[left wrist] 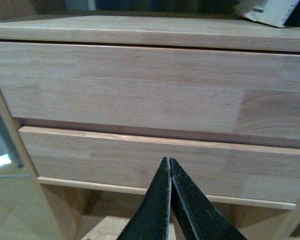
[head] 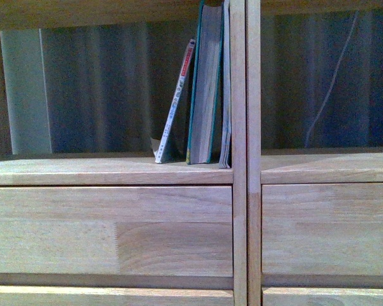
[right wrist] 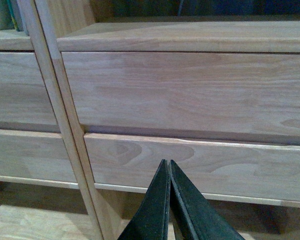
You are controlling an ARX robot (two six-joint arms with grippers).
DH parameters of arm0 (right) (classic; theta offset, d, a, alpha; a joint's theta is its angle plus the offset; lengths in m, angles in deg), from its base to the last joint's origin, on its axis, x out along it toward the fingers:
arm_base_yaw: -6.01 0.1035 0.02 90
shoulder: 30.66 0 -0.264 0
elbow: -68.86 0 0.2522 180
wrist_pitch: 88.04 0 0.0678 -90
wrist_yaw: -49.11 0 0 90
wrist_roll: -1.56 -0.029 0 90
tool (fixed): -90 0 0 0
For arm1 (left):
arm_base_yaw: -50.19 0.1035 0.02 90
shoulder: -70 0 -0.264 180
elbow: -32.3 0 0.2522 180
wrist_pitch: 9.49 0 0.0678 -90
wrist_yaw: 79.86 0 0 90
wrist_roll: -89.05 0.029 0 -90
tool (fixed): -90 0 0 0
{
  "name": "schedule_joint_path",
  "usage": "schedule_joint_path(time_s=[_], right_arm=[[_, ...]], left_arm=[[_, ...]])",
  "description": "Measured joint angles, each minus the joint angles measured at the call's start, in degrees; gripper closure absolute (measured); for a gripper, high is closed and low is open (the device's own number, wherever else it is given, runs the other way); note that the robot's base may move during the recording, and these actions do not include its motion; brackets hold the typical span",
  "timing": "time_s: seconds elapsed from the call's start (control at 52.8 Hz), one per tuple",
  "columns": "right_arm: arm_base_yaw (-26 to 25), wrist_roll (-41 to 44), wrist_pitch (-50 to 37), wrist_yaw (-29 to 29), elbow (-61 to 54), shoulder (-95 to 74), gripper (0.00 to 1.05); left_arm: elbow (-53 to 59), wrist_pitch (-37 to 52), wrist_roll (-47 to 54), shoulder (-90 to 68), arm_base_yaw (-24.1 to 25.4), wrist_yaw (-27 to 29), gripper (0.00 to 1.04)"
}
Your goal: Organize books on shelf
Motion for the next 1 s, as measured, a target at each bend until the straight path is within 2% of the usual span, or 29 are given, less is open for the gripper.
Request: schedule_joint_path(time_s=[0.114, 0.511, 0.587, 0.644, 1.003], right_arm=[[0.00, 0.17, -0.28, 0.02, -2.40, 2.08, 1.02], [0.00, 0.24, 0.22, 0.02, -7.06, 7.85, 1.02], [0.00, 0.33, 6.40, 0.02, -7.37, 12.76, 1.02], [0.00, 0.37, 7.52, 0.09, -8.02, 14.99, 1.02], [0.02, 0.42, 7.56, 0.09, -10.27, 18.75, 1.02]], left_arm=[[2.75, -0.13, 0.02, 3.26, 3.10, -1.20, 1.02], [8.61, -5.22, 0.02, 14.12, 3.15, -1.66, 1.02], [9.35, -6.54, 0.02, 16.15, 3.15, -1.64, 1.02], [9.64, -7.43, 0.02, 17.35, 3.15, -1.64, 1.02], [12.13, -12.98, 0.07, 26.38, 3.19, -1.66, 1.02]])
